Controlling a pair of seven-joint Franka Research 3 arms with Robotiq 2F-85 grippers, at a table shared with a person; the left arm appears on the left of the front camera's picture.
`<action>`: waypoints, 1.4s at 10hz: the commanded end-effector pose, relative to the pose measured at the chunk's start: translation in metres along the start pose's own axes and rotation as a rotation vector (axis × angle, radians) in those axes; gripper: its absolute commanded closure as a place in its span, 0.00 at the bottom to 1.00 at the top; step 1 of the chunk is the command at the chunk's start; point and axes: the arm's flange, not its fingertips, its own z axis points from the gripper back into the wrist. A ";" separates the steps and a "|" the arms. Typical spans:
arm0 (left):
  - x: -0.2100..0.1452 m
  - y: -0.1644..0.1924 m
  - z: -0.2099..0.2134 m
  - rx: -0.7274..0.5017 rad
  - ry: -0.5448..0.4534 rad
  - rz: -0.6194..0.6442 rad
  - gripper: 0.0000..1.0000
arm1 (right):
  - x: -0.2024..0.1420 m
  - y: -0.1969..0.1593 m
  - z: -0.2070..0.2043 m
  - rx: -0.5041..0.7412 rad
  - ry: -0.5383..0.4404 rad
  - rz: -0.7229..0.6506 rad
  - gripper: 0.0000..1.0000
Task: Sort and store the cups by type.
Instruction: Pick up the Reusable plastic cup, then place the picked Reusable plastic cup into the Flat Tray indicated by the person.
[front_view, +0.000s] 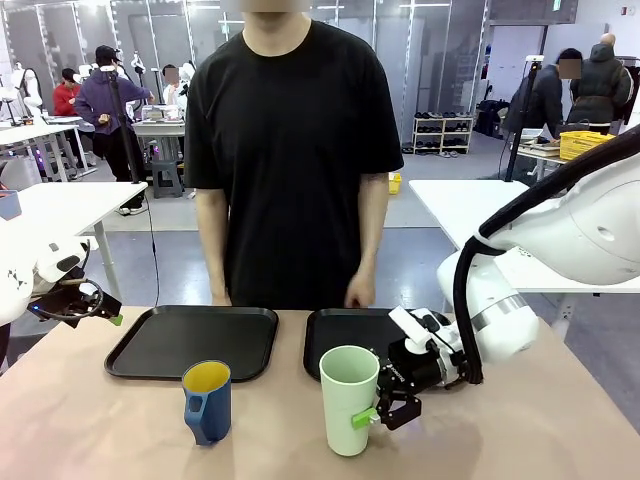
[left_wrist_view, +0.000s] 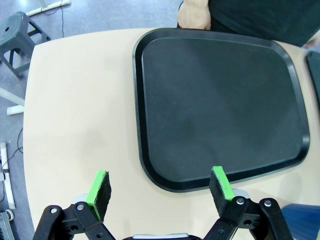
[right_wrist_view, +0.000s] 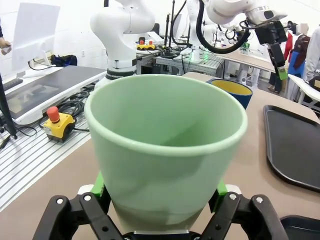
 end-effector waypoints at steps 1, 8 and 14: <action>0.001 0.000 0.001 -0.001 -0.003 0.000 0.00 | 0.021 0.019 0.006 -0.084 0.039 0.030 0.52; 0.001 0.000 0.001 -0.001 -0.003 0.000 0.00 | 0.047 0.018 0.026 -0.112 0.049 0.050 0.52; 0.001 0.000 0.001 -0.001 -0.003 0.000 0.00 | 0.047 0.018 0.026 -0.112 0.049 0.050 0.52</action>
